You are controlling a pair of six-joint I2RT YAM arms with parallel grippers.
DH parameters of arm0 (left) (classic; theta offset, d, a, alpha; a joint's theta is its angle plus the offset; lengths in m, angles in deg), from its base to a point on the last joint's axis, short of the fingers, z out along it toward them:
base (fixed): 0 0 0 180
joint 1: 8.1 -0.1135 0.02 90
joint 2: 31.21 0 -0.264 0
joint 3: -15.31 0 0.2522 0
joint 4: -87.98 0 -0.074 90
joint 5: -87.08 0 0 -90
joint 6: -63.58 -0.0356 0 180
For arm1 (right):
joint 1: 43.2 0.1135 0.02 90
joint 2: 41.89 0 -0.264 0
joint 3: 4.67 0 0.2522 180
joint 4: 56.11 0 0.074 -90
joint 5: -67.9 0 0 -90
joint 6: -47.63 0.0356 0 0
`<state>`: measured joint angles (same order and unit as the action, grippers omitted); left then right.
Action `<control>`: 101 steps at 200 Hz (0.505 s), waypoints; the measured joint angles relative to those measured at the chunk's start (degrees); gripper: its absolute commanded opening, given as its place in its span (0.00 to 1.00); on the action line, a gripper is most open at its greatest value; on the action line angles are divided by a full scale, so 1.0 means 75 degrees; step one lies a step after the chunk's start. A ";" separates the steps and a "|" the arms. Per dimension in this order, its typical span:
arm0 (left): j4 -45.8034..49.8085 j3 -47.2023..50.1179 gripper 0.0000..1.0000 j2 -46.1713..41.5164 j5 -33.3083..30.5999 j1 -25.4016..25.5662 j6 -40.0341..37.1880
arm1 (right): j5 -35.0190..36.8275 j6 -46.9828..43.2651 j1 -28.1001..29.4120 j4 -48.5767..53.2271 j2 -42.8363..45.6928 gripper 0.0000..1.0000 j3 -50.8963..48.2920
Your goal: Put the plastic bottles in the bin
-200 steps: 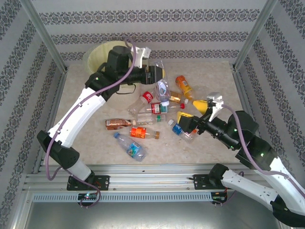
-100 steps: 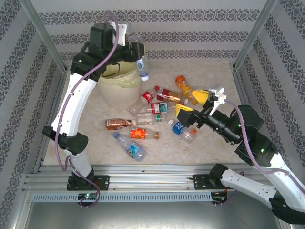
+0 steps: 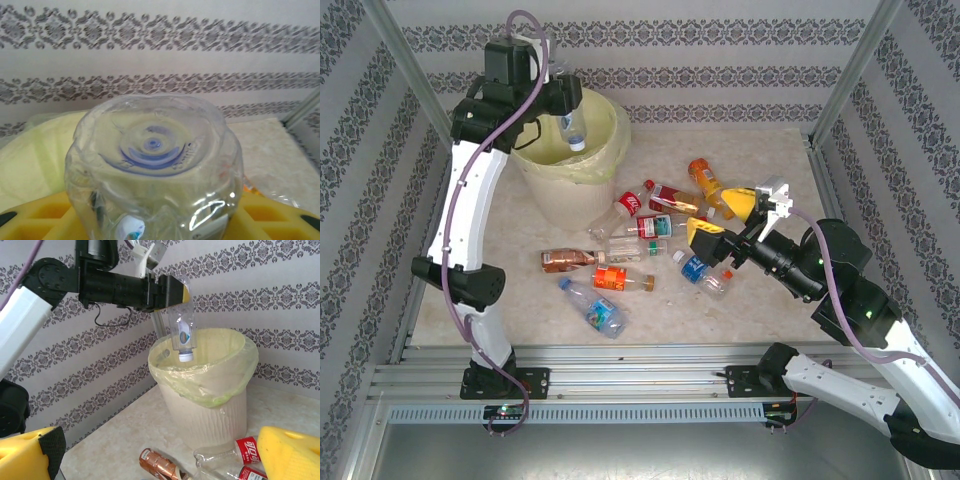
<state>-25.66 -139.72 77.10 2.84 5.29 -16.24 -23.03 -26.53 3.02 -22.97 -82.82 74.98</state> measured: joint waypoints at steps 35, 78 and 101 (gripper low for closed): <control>0.0160 0.0006 0.56 0.0495 -0.0513 -0.0111 -0.0245 | 0.0000 0.0003 0.0000 0.0067 0.0000 0.98 0.0000; 0.0469 0.0006 0.55 0.0912 -0.0921 -0.0213 -0.0213 | 0.0000 0.0009 0.0000 0.0175 0.0000 0.98 0.0000; 0.0641 0.0050 0.55 0.1043 -0.1172 -0.0286 -0.0125 | 0.0000 0.0032 0.0000 0.0256 0.0000 0.98 0.0000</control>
<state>-20.85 -139.35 84.93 -5.95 3.15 -17.18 -23.03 -26.29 3.02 -21.05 -82.82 74.98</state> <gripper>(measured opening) 0.548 0.982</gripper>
